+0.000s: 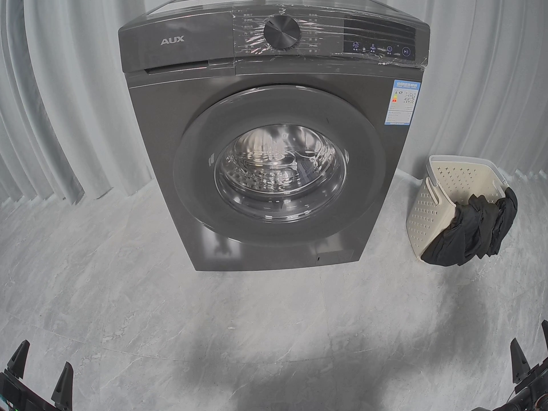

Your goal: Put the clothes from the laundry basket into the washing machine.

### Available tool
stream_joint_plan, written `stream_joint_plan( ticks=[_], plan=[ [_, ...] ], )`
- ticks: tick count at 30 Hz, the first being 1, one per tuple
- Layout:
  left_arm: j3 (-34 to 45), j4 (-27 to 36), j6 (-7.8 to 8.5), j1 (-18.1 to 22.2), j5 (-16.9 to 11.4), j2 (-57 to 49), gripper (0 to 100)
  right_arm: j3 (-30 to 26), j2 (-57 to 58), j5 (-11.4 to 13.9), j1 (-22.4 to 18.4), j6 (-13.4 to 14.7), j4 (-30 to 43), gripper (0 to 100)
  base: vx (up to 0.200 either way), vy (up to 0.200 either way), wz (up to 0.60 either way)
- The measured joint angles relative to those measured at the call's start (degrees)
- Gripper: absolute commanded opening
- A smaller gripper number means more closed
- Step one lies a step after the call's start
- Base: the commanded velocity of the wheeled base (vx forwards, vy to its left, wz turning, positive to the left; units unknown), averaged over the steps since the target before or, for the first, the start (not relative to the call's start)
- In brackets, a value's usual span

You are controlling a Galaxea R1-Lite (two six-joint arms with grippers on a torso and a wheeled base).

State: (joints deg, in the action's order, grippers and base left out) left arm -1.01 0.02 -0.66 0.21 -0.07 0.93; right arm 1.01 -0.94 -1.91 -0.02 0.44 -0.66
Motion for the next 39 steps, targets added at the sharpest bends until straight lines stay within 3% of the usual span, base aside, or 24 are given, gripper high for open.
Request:
stream_joint_plan(
  ticks=[14, 26, 35, 39],
  plan=[
    [0.0, 0.0, 0.0, 0.0, 0.0, 0.0, 100, 0.0, 0.0, 0.0, 0.1, 0.0, 0.0, 100, 0.0, 0.0, 0.09],
    [0.0, 0.0, 0.0, 0.0, 0.0, 0.0, 100, 0.0, 0.0, 0.0, 0.0, 0.0, 0.0, 100, 0.0, -0.2, 0.0],
    [0.0, 0.0, 0.0, 0.1, 0.0, 0.0, 100, 0.0, 0.0, 0.0, 0.1, -0.1, 0.0, 100, 0.0, 0.0, 0.0],
    [0.0, 0.0, -0.02, 0.0, 0.0, 0.0, 100, 0.0, 0.0, 0.0, 0.0, 0.0, 0.0, 100, 0.0, 0.0, 0.6]
  ],
)
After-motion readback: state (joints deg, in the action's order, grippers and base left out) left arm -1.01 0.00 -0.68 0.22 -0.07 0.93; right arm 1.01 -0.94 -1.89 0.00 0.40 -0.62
